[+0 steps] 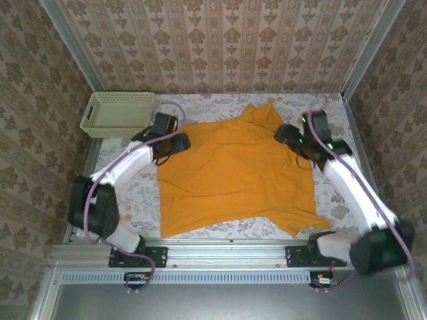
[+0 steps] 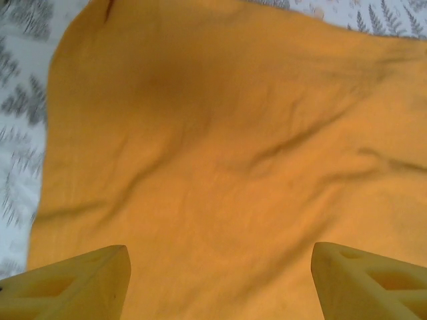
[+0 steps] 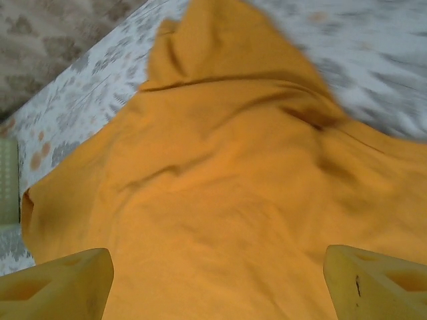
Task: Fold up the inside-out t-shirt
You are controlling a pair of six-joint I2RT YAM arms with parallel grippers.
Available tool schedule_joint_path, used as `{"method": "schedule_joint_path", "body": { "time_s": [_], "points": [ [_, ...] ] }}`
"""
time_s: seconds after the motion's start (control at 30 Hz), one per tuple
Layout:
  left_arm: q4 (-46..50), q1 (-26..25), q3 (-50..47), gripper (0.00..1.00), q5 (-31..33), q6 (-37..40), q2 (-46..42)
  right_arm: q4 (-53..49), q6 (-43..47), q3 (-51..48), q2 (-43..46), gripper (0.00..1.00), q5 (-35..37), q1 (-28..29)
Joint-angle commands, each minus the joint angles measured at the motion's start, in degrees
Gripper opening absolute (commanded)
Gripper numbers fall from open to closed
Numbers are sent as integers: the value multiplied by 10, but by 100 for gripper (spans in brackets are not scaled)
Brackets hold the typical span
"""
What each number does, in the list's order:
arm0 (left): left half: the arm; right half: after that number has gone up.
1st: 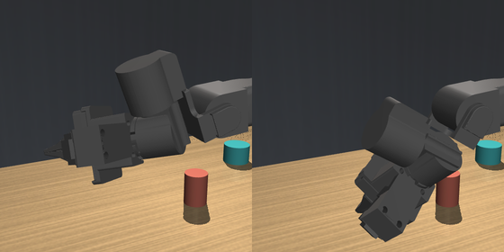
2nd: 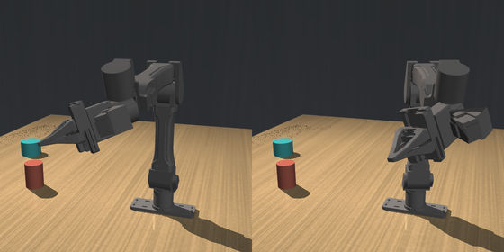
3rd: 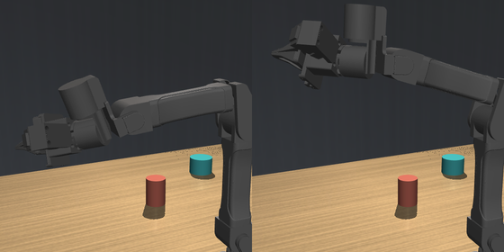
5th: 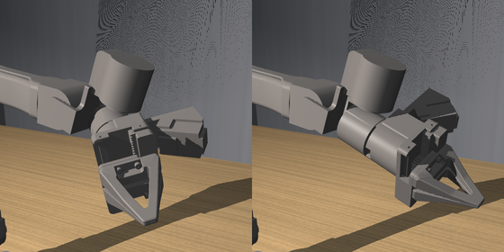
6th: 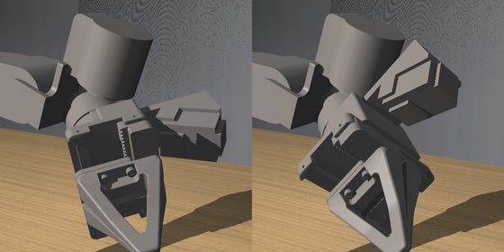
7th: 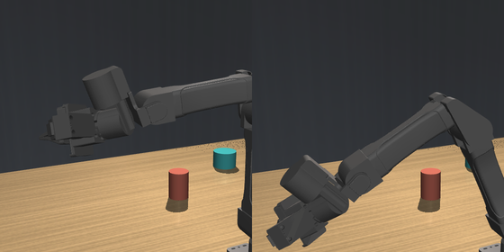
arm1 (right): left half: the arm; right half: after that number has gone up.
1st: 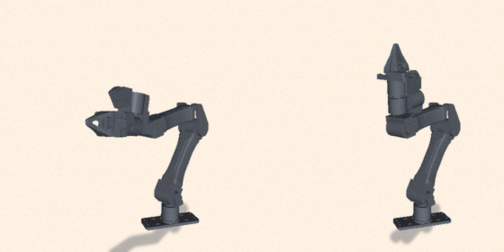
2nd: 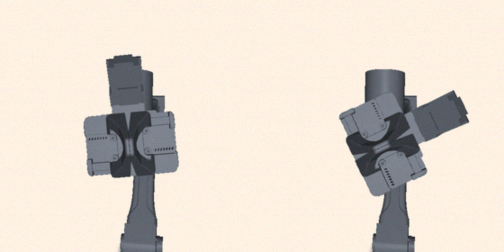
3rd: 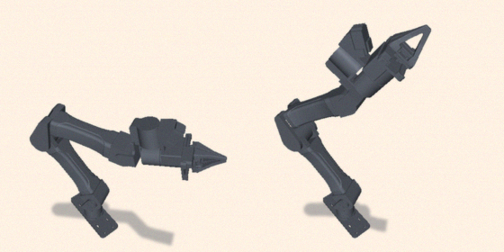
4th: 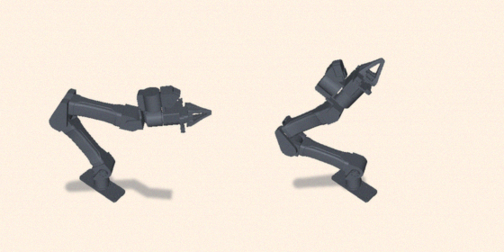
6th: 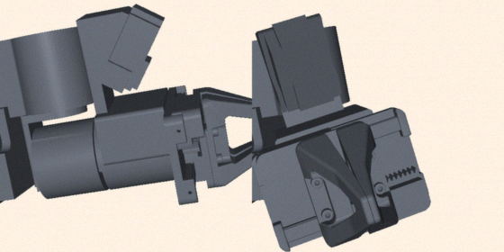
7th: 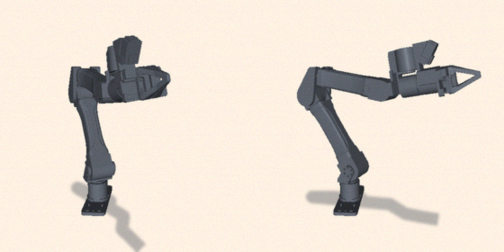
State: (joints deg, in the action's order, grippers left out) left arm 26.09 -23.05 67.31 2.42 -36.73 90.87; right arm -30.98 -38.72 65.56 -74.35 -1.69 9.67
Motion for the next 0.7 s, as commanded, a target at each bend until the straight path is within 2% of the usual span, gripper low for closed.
{"method": "schedule_joint_path", "body": {
  "time_s": [0.0,0.2,0.4,0.5,0.67],
  "points": [
    [-3,18,67,73,-24,33,72,57,61,102,-149,82,-21,5],
    [7,41,154,74,-48,41,196,8,80,294,-387,81,-22,-2],
    [8,44,180,77,-64,46,258,-18,37,375,-518,76,-36,-33],
    [4,41,175,79,-72,47,273,-41,1,386,-552,74,-21,-52],
    [-11,26,148,82,-89,36,276,25,-79,275,-514,74,16,-90]
  ]
}}
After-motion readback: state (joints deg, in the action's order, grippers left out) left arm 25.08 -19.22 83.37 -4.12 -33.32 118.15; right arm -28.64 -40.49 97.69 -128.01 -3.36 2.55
